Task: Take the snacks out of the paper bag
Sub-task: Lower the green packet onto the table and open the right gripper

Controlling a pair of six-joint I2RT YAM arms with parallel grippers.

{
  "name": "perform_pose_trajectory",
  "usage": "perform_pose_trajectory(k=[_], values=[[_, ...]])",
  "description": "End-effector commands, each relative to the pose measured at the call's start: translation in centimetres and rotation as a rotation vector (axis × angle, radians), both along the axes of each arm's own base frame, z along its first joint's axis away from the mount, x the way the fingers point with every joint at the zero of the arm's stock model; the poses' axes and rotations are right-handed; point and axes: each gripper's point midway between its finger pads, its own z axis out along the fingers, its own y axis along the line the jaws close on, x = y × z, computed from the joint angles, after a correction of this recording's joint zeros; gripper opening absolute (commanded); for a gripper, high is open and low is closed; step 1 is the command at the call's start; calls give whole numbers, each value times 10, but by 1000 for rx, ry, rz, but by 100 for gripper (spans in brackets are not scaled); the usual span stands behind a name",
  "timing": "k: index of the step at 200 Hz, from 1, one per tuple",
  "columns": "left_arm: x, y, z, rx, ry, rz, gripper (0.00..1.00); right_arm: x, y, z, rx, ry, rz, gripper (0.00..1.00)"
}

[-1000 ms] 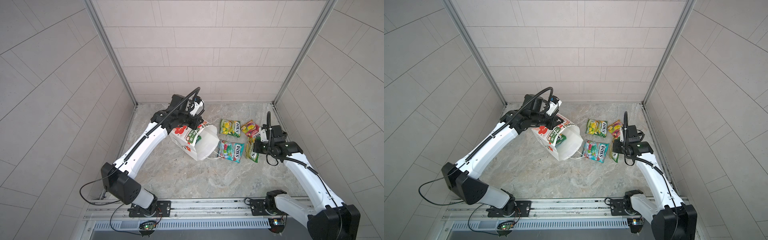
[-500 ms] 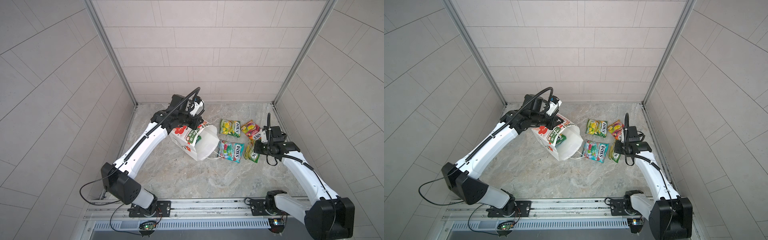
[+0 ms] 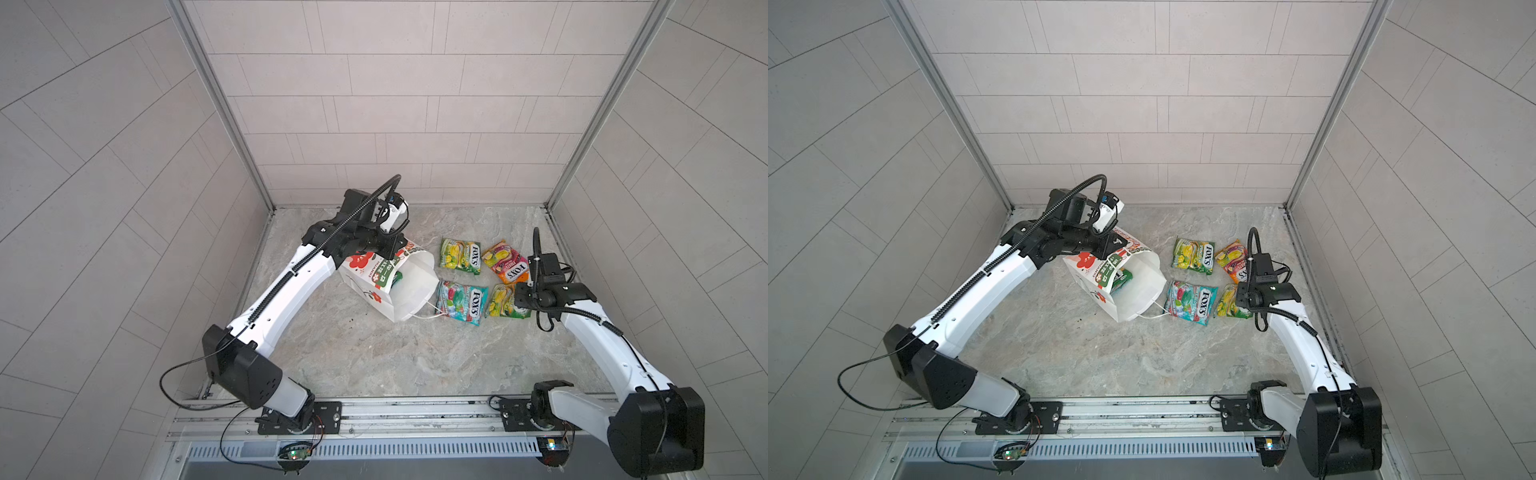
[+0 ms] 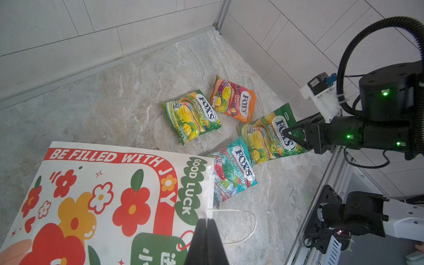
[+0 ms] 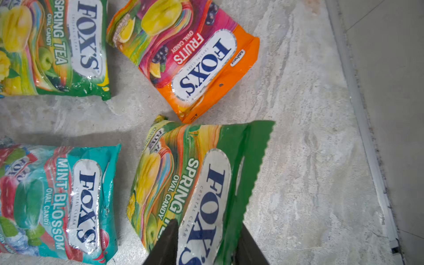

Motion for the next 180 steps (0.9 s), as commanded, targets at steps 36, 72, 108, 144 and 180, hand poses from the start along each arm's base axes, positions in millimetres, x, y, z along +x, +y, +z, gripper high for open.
perform_pose_trajectory(k=[36,72,108,144,180], values=[[-2,-5,4,-4,-6,-21,0,-17,-31,43,-142,-162,-116,45],[-5,-10,3,-11,5,-39,0,-6,4,60,49,-298,-13,47],[-21,-18,9,21,-23,-81,0,10,72,53,405,-333,111,47],[-31,-25,11,22,-39,-107,0,9,143,57,617,-435,315,48],[-32,-25,14,3,-23,-93,0,-7,210,66,698,-450,568,51]])
